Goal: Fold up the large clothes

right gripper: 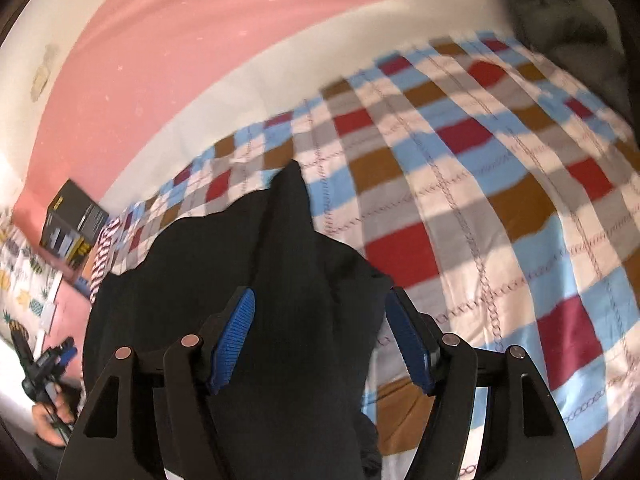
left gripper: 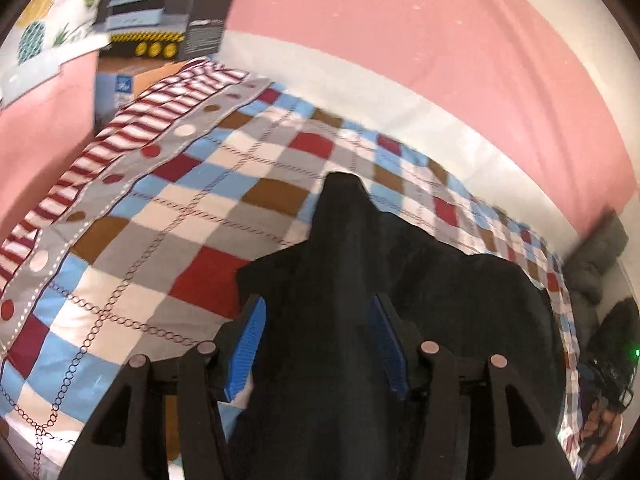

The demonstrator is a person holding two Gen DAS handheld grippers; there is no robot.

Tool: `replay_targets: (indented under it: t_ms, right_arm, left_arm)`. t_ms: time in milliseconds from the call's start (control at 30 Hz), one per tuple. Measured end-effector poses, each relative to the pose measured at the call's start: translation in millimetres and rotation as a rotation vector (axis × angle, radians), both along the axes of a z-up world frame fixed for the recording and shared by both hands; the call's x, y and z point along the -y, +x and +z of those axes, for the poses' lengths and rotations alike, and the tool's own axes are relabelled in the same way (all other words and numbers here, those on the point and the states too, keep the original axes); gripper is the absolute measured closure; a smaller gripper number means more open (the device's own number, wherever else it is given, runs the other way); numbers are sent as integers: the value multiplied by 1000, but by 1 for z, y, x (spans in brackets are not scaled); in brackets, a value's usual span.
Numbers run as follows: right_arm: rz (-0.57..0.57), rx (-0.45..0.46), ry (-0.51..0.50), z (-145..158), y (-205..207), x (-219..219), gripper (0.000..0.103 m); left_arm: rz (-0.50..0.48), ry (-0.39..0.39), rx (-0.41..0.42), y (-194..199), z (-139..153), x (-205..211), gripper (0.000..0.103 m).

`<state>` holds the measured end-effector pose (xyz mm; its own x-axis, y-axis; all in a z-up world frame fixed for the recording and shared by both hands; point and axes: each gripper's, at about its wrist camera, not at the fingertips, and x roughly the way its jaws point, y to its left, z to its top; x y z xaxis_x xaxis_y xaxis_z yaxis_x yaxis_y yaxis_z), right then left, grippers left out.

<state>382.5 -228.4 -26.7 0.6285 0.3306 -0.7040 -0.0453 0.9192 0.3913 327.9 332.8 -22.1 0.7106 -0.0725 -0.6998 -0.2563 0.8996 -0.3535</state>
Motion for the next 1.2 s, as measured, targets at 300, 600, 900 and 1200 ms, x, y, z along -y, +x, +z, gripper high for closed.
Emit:
replay_targets:
  t_ms: [300, 600, 900, 1200]
  right_arm:
    - [85, -92, -172, -58, 25, -51, 79]
    - [104, -32, -215, -22, -7, -58, 76]
    - [131, -68, -256, -46, -78, -53, 76]
    - [141, -47, -244, -20, -105, -58, 76]
  left_arm:
    - [-60, 147, -91, 43, -49, 36, 48]
    - [-42, 167, -43, 3, -15, 50, 48]
    - [6, 155, -111, -81, -41, 54, 47]
    - [51, 137, -110, -114, -17, 72, 48]
